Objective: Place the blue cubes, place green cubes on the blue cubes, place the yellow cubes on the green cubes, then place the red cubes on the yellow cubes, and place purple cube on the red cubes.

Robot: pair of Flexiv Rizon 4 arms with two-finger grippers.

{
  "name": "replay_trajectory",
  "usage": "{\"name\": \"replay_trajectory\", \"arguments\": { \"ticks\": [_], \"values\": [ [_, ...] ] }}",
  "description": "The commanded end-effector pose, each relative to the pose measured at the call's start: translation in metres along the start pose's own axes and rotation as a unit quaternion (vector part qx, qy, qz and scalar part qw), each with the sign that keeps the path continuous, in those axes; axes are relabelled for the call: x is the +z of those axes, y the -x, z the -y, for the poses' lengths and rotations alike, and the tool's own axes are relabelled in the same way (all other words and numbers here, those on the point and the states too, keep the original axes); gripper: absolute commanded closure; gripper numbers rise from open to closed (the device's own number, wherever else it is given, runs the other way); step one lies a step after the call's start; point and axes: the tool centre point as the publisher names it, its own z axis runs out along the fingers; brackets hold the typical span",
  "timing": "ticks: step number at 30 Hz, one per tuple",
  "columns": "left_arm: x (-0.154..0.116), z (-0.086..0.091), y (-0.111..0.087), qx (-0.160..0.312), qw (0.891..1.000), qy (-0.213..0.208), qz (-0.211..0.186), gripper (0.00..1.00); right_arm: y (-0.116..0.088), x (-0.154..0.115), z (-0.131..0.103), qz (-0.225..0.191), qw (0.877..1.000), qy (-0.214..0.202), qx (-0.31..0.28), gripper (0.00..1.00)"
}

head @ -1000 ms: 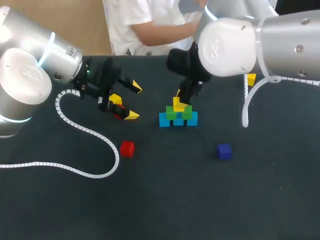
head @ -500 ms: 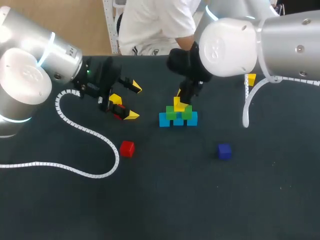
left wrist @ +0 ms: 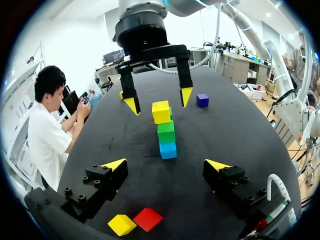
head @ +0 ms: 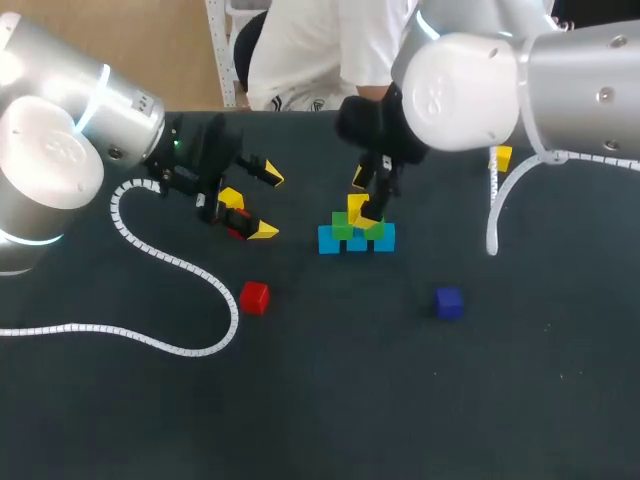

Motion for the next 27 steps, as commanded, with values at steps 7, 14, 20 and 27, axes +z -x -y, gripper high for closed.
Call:
{"name": "replay_trajectory", "arguments": {
  "ticks": [7, 14, 20, 27],
  "values": [
    [0.0, -0.002, 0.0, 0.0, 1.0, -0.002, -0.002, 0.0, -0.007, -0.023, -0.01, 0.059, 0.998, 0.016, -0.027, 0.0],
    [0.0, -0.002, 0.0, 0.0, 1.0, -0.002, -0.002, 0.0, -0.027, -0.041, -0.013, 0.115, 0.993, 0.018, -0.021, 0.0],
    [0.0, -0.002, 0.0, 0.0, 1.0, -0.002, -0.002, 0.0, -0.048, -0.055, -0.012, 0.123, 0.992, 0.006, -0.005, 0.0],
    [0.0, -0.002, 0.0, 0.0, 1.0, -0.002, -0.002, 0.0, -0.074, -0.069, -0.014, 0.153, 0.988, -0.011, 0.011, 0.0]
  ]
}}
